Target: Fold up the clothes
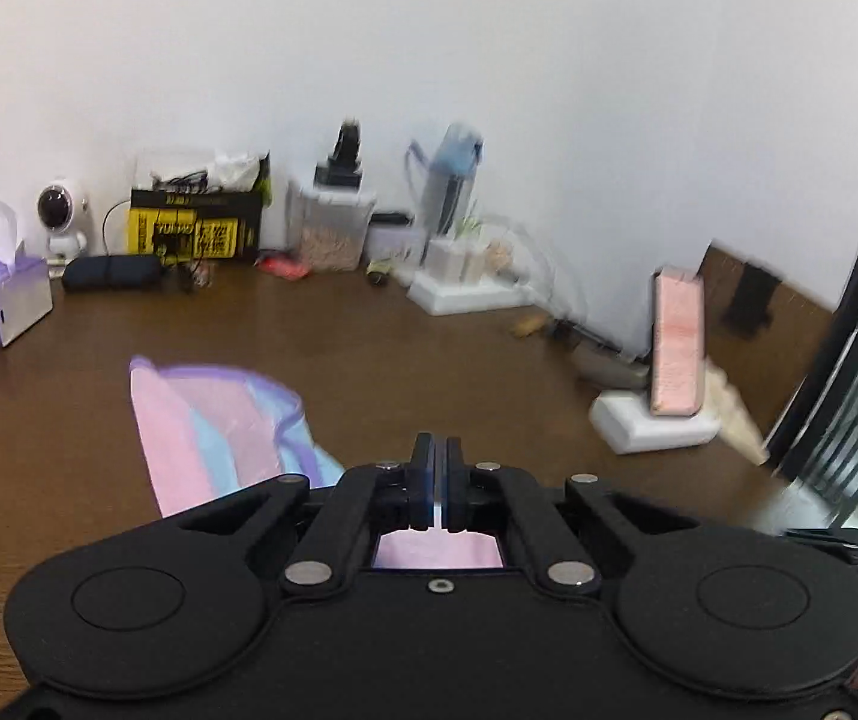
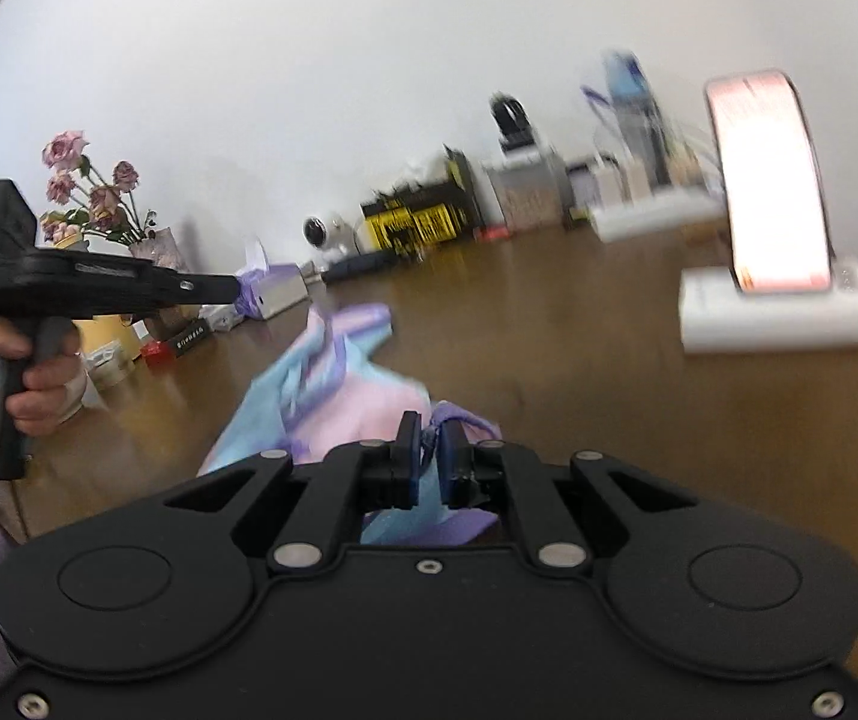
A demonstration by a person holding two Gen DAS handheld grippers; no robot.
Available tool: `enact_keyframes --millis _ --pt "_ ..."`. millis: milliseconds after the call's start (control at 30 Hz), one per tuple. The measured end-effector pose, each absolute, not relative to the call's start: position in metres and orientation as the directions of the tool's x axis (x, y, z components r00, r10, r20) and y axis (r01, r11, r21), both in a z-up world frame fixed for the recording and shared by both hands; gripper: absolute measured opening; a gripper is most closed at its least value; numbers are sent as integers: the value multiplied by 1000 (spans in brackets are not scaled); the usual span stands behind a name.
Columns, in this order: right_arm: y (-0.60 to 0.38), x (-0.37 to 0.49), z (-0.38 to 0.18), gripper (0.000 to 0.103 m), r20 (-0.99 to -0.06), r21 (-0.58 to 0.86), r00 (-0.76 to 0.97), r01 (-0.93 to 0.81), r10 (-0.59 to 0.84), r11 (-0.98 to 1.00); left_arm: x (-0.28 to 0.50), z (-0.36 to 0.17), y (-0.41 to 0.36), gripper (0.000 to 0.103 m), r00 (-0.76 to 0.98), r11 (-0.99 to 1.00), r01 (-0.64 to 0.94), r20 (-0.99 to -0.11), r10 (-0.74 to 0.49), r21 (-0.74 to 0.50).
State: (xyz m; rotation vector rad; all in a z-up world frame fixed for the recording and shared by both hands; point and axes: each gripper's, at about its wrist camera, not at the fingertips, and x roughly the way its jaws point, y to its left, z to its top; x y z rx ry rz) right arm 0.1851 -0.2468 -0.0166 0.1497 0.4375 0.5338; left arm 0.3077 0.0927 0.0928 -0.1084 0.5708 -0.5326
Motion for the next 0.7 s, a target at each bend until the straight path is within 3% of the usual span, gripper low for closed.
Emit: enact_keyframes --millis 67,133,167,233,300,367,400,433,600,667,700 --pt "-244 184 -13 14 -408 207 744 -489 529 848 303 76 80 15 634 841 472 -561 -532 -265" --pt "-243 178 -16 32 -472 173 711 -505 521 846 299 53 67 66 551 837 471 -648 -526 -280" --pt "-245 173 -17 36 -486 163 707 -503 513 848 297 45 64 68 528 835 472 -667 -526 -284" --pt "-250 163 -18 67 -515 144 699 -500 496 854 293 33 59 68 487 825 486 -694 -530 -289" --pt "-255 156 -14 74 -515 129 709 -493 482 861 292 28 53 67 461 809 511 -702 -543 -290" --pt "-262 159 -9 74 -495 134 730 -472 471 872 296 26 50 50 453 807 516 -708 -542 -287" --pt "-265 164 -7 74 -492 146 737 -454 463 879 299 25 50 29 448 807 515 -712 -541 -289" --pt "-267 170 -6 74 -490 155 744 -438 454 885 302 23 51 23 439 807 510 -717 -541 -297" --pt "-254 206 -12 74 -499 181 709 -477 498 860 301 17 65 13 442 809 490 -708 -551 -324" --pt "-241 222 -18 67 -523 185 673 -510 523 840 297 14 68 10 467 827 466 -707 -531 -314" --pt "-234 232 -23 58 -545 181 655 -517 523 836 296 13 70 9 480 836 452 -705 -522 -310"
